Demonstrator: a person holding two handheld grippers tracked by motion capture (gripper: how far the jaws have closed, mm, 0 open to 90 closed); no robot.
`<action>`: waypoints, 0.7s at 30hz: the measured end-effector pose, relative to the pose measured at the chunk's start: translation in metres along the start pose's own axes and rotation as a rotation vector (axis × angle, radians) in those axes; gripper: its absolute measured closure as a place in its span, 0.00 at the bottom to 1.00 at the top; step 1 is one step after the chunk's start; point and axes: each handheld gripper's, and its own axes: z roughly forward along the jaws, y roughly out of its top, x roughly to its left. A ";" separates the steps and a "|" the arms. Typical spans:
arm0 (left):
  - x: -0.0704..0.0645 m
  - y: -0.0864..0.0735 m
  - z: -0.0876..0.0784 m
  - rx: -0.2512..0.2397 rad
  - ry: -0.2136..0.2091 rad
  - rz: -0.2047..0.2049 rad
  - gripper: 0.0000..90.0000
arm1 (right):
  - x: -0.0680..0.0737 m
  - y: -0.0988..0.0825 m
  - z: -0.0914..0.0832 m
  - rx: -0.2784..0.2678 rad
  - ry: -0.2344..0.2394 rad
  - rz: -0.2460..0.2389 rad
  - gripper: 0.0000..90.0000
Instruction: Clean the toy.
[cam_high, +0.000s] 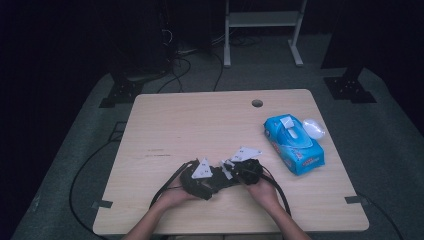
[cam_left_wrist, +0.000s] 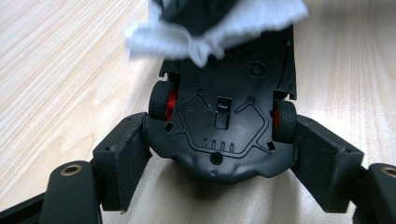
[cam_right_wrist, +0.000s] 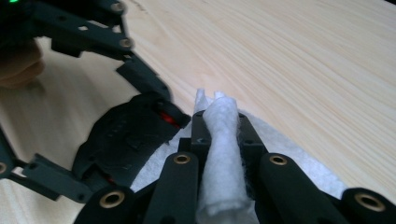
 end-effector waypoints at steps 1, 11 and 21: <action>0.000 0.000 0.000 0.000 0.000 0.000 0.27 | 0.003 0.001 0.001 0.004 -0.008 -0.020 0.90; 0.000 0.000 0.000 -0.001 0.004 0.001 0.27 | 0.002 0.003 0.005 0.000 0.017 0.002 0.90; 0.002 -0.001 -0.001 -0.002 0.002 0.003 0.27 | -0.021 -0.006 -0.011 0.015 -0.050 0.034 0.90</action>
